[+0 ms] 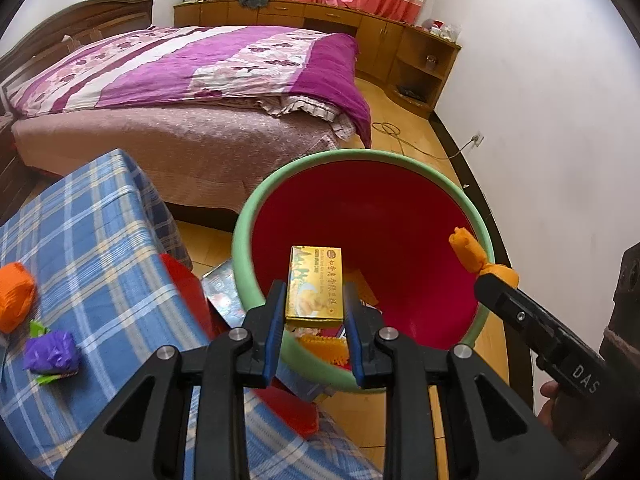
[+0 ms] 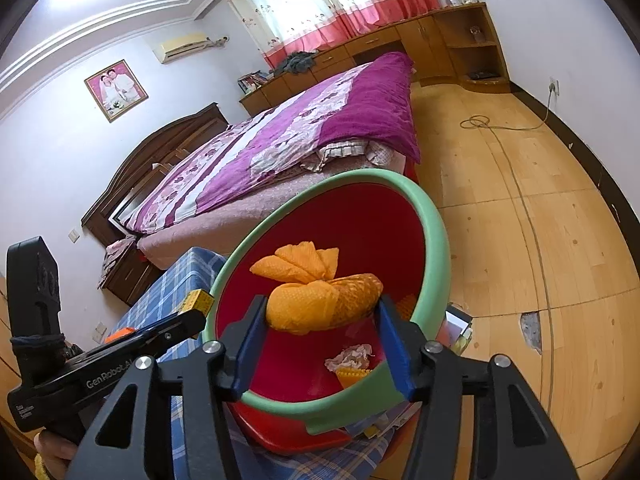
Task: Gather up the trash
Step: 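Open the left tool to drop the yellow box while the right tool releases the orange net, then withdraw both open tools from the bucket back over the table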
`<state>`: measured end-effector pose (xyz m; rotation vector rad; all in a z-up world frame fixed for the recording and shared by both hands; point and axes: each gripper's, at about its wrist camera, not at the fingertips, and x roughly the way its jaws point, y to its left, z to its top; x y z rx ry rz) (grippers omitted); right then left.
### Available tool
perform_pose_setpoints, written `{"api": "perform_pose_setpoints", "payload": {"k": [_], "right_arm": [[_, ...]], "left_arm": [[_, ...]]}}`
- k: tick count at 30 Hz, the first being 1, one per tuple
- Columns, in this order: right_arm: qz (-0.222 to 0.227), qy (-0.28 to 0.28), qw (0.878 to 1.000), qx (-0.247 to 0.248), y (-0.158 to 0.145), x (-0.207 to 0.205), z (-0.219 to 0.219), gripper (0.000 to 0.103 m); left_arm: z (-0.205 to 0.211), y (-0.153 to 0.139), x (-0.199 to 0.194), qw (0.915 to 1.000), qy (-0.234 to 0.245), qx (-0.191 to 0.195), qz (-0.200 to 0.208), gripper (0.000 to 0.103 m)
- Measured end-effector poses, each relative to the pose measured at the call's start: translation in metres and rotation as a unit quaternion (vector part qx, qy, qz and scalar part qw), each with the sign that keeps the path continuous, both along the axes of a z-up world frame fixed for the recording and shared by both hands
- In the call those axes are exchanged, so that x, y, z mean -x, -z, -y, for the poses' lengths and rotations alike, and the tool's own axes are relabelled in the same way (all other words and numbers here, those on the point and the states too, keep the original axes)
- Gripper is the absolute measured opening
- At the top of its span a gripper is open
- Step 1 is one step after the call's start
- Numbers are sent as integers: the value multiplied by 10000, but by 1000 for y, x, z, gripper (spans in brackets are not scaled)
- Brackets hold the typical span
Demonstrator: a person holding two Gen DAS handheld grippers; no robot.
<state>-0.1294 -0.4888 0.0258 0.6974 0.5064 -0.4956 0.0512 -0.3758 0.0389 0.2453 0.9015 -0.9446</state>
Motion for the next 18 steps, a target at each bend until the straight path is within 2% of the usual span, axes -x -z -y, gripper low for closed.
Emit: {"api": "perform_pose_setpoints", "payload": {"k": [4, 10, 18], "right_arm": [[14, 95, 9999, -44, 2, 1, 5, 62], [15, 75, 9999, -122, 6, 2, 4, 62], [47, 61, 9999, -106, 4, 4, 1, 62]], "left_arm": [[6, 2, 1, 9999, 82, 19, 56, 28], [8, 7, 3, 9999, 138, -14, -5, 30], [-8, 1, 7, 9999, 25, 60, 92, 32]]}}
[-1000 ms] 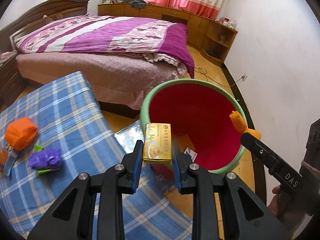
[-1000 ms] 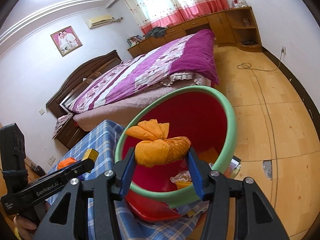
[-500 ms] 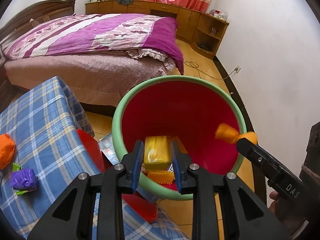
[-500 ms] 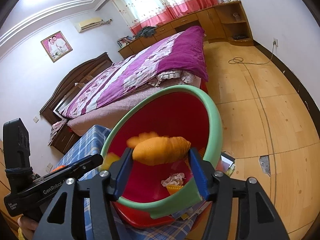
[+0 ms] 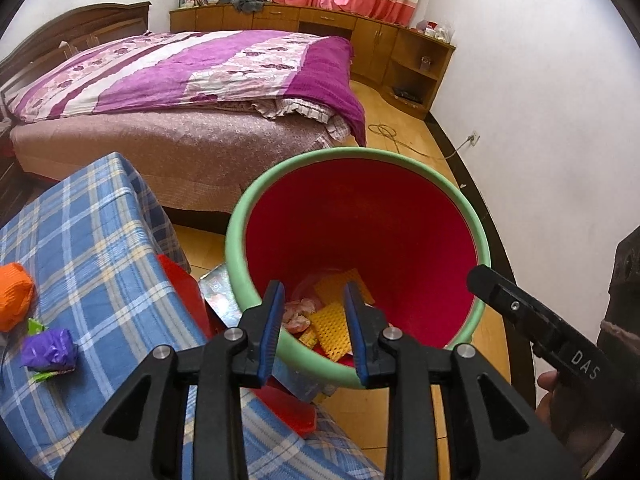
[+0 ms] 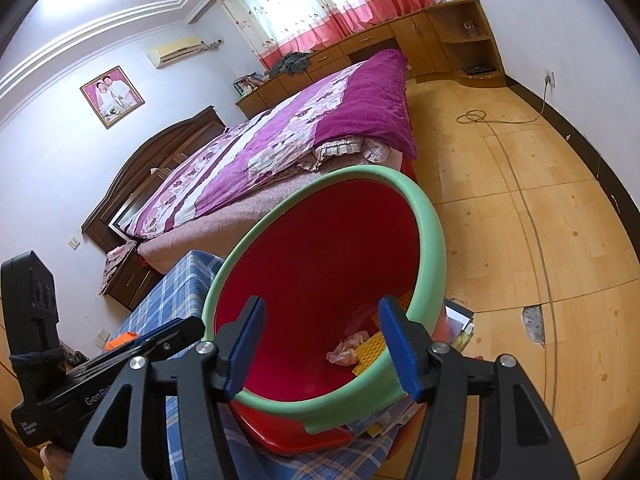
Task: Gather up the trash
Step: 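Withdraw both open tools from the bucket back over the table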
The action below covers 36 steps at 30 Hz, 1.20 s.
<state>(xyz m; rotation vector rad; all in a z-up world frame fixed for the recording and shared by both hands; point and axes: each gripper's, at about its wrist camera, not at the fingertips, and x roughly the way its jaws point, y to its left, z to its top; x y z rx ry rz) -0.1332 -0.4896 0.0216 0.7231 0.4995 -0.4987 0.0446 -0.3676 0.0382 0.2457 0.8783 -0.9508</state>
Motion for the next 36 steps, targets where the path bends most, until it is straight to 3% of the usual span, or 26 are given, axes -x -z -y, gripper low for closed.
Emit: {"api": "perform_pose_setpoints", "payload": {"k": [12, 22, 36], "right_arm": [[28, -112, 9999, 108, -11, -4, -17, 63], [11, -376, 9991, 205, -19, -19, -43, 63], [-26, -763, 9964, 355, -29, -45, -84, 64]], "left_arm": [[-44, -8, -16, 9982, -595, 76, 7, 41], [-90, -8, -30, 9939, -1100, 90, -22, 42], [-170, -7, -61, 9809, -1942, 77, 56, 42]]}}
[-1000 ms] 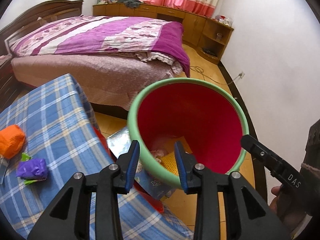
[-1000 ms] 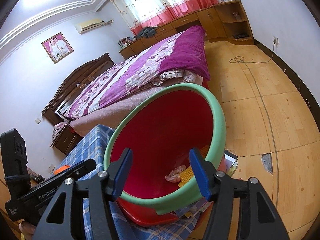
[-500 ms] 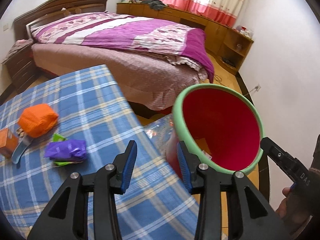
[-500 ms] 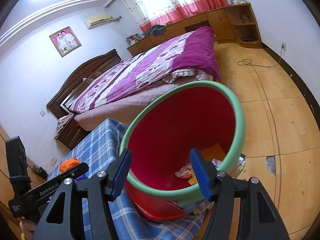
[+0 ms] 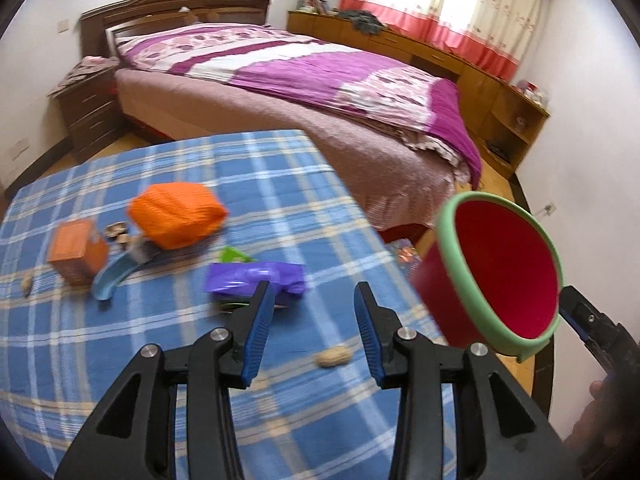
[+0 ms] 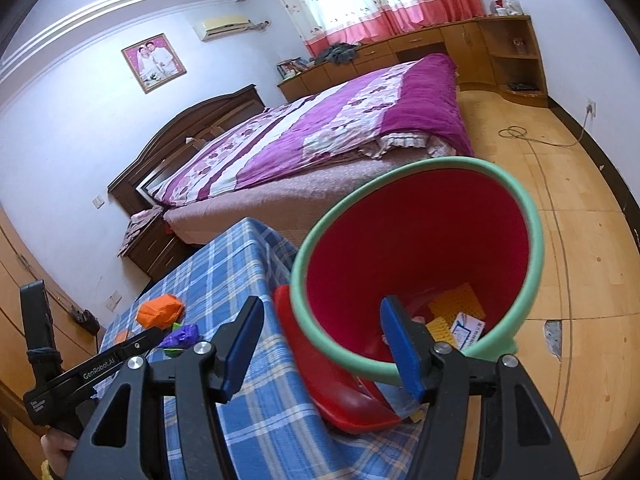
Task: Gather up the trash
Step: 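Withdraw both open tools from the bucket back over the table, then grasp the orange cardboard box with the left tool while the right tool approaches the purple bag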
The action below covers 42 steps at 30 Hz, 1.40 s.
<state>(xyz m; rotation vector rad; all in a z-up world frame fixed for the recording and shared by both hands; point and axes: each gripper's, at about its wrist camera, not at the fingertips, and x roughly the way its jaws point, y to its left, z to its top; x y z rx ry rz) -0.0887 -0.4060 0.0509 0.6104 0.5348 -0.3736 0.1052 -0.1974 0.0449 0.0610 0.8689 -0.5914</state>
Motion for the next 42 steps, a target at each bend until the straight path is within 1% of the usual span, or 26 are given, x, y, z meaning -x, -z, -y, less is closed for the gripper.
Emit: {"api": "perform_pose_setpoints", "payload": {"k": [8, 16, 17, 19, 20, 22, 26, 29, 31, 32, 37, 39, 42], "right_arm": [[-27, -234, 9997, 75, -5, -19, -24, 64], [-15, -473, 9988, 77, -7, -40, -49, 64], [-26, -502, 9987, 79, -7, -42, -52, 64], [-59, -575, 9983, 93, -7, -48, -58, 64], [-69, -602, 9981, 103, -7, -50, -60, 64], [-95, -654, 9977, 122, -7, -56, -66, 64], [-153, -754, 9970, 115, -6, -65, -73, 65], [-202, -840, 9962, 128, -6, -74, -79, 65], [-212, -907, 9956, 142, -6, -81, -84, 65], [-216, -931, 9953, 152, -6, -84, -86, 65], [-283, -1105, 9932, 216, -7, -100, -100, 71], [-331, -1163, 9924, 249, -6, -106, -105, 71], [-430, -1236, 9909, 303, -3, -115, -112, 72]], "left_arm": [[-45, 0, -17, 9989, -458, 29, 31, 42], [-87, -3, -34, 9961, -871, -35, 96, 42], [-91, -3, -36, 9959, -902, -45, 106, 43], [-99, -4, -41, 9949, -991, -99, 138, 53], [-103, -3, -44, 9942, -1055, -126, 163, 55], [-113, -1, -52, 9928, -1165, -193, 200, 57], [-127, 3, -68, 9908, -1303, -314, 183, 58], [-133, 6, -77, 9896, -1363, -406, 197, 59], [-137, 9, -84, 9880, -1444, -503, 230, 64], [-138, 10, -87, 9876, -1456, -540, 239, 65], [-137, 20, -103, 9878, -1418, -609, 205, 65], [-135, 22, -106, 9873, -1425, -657, 232, 65], [-137, 28, -114, 9845, -1562, -758, 239, 65]]}}
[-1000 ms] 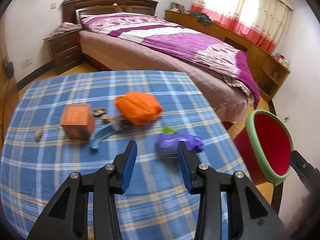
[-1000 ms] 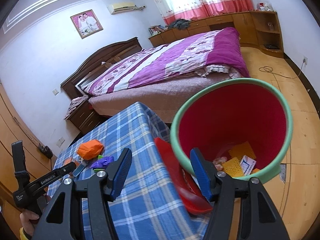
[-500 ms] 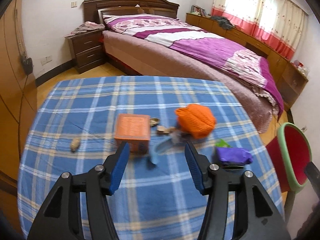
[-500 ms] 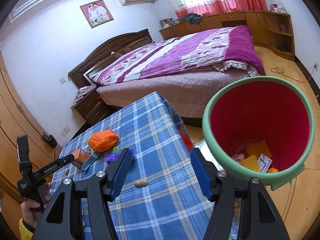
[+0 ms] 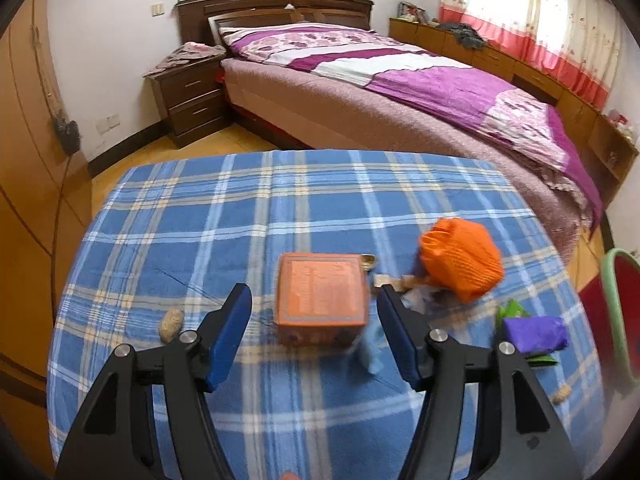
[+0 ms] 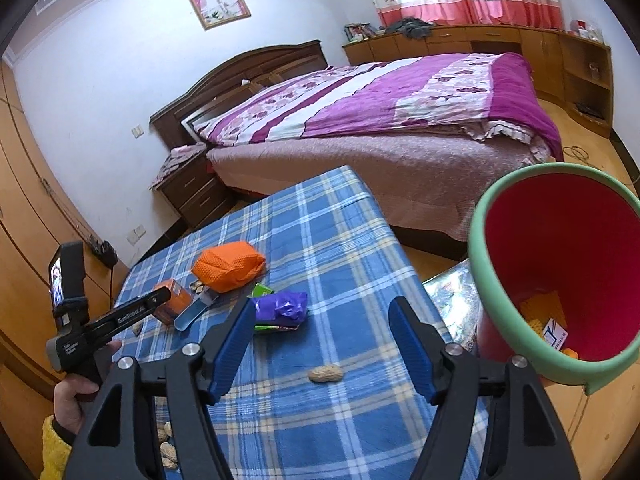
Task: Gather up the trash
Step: 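Grasp the orange cardboard box with the left tool while the right tool approaches the purple bag, then grasp the purple plastic bag with the right tool while the left tool holds the box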
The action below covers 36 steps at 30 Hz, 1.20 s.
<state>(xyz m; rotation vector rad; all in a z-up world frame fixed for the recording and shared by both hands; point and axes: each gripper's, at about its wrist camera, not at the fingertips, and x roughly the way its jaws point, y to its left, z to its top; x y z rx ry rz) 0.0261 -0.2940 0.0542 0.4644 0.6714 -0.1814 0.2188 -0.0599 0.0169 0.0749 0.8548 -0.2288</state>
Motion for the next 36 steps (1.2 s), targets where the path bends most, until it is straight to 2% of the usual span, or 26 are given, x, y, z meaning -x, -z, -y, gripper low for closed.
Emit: {"api": "perform_pose_setpoints", "payload": {"k": [12, 14, 15, 20, 29, 36], "right_arm": [[-327, -300, 9989, 129, 14, -39, -25, 77], [-384, -358, 9985, 158, 18, -47, -30, 77], [-412, -381, 9983, 180, 19, -49, -33, 78], [-629, -471, 9965, 266, 30, -69, -43, 84], [-1071, -781, 9884, 740, 44, -103, -67, 84], [-1375, -684, 9837, 936, 53, -116, -69, 84]], "left_arm": [[-19, 22, -18, 9975, -59, 648, -270, 65], [-21, 22, -16, 9971, -84, 741, -165, 59], [-22, 22, -15, 9970, -86, 755, -133, 53], [-30, 20, -11, 9964, -76, 848, 18, 53], [-44, 20, -6, 9929, -82, 1188, -65, 53], [-48, 23, -6, 9924, -144, 1221, -73, 53]]}}
